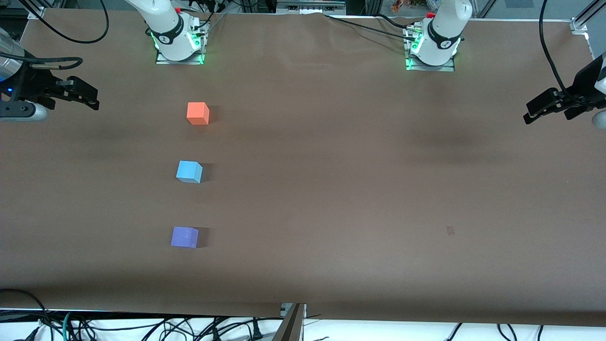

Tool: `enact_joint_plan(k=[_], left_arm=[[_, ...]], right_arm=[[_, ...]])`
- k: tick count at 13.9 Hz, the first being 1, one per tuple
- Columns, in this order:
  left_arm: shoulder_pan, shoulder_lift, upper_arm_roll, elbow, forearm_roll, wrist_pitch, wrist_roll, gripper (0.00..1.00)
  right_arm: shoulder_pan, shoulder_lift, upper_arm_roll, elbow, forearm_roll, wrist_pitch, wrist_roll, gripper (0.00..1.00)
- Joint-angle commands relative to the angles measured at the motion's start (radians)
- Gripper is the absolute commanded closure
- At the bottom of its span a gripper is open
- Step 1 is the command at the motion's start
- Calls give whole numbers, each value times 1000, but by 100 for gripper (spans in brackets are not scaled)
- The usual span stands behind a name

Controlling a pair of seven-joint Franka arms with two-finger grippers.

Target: Place blue block between orange and purple blocks

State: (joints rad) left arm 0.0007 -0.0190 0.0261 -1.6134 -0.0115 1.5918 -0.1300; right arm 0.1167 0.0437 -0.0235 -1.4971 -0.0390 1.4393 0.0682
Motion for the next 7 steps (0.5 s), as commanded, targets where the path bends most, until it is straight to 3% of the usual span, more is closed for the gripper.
enact_joint_plan(k=[1, 7], left_arm=[[10, 27, 3, 29, -4, -18, 9, 0], [7, 27, 0, 30, -5, -18, 6, 0]], right_arm=[[-22, -4, 22, -2, -16, -19, -1, 0], [-23, 4, 19, -2, -9, -13, -2, 0]])
